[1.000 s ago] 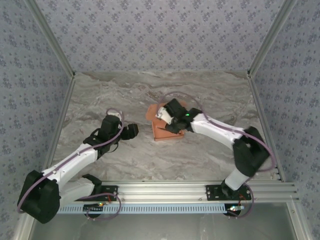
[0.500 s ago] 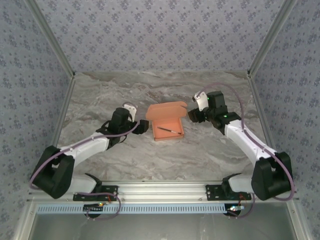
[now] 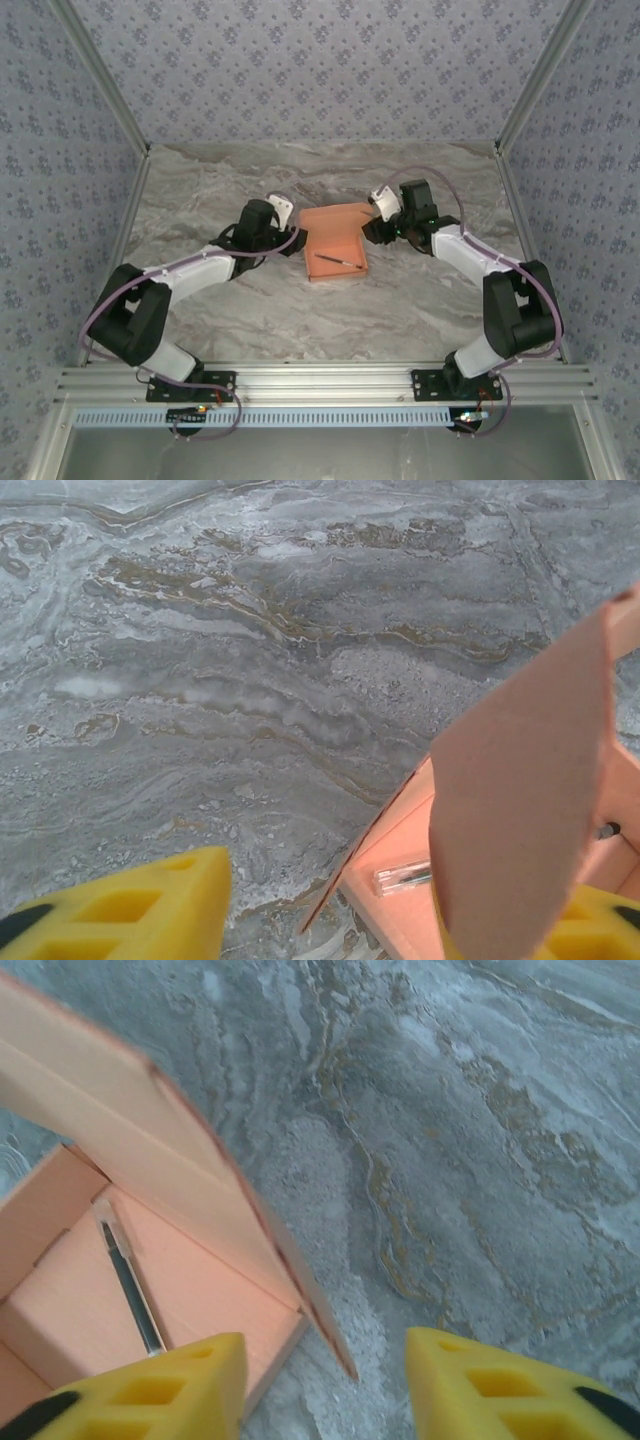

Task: Fold the paper box

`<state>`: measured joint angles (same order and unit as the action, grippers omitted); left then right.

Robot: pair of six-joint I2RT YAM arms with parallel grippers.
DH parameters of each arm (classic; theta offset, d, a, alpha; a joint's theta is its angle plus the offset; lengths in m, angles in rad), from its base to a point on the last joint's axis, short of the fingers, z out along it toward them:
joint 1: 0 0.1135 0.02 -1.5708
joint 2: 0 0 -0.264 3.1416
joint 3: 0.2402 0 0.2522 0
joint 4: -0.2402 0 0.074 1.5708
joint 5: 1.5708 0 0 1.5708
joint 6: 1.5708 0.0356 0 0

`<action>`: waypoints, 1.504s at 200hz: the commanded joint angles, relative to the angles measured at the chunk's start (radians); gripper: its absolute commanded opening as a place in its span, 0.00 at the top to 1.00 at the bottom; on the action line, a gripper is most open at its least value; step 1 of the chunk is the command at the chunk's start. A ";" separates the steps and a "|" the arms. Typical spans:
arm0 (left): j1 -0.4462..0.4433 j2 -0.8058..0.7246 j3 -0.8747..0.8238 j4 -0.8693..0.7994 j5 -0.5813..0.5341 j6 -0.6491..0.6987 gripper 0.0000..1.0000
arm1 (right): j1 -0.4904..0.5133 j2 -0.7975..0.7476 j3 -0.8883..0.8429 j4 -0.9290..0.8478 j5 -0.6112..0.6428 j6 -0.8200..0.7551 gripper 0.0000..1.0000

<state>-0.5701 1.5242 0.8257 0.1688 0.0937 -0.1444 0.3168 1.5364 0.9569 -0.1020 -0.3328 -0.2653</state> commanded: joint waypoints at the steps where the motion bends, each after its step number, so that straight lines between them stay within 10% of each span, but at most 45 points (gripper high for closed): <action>1: -0.007 0.026 0.045 0.001 0.026 0.017 0.52 | 0.004 0.027 0.045 0.008 -0.045 -0.019 0.62; 79: -0.013 0.038 0.057 0.004 0.022 -0.011 0.76 | 0.058 0.037 0.041 0.001 0.064 0.018 0.84; 179: -0.039 0.030 0.058 -0.023 -0.066 -0.077 0.85 | 0.259 0.001 0.080 -0.119 0.652 0.415 0.93; 301: -0.053 0.025 0.069 -0.051 -0.167 -0.187 0.95 | 0.316 0.004 0.084 -0.119 0.698 0.528 0.95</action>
<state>-0.6201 1.5608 0.8692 0.1303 -0.0093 -0.2573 0.6266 1.5600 1.0313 -0.1997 0.2863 0.1894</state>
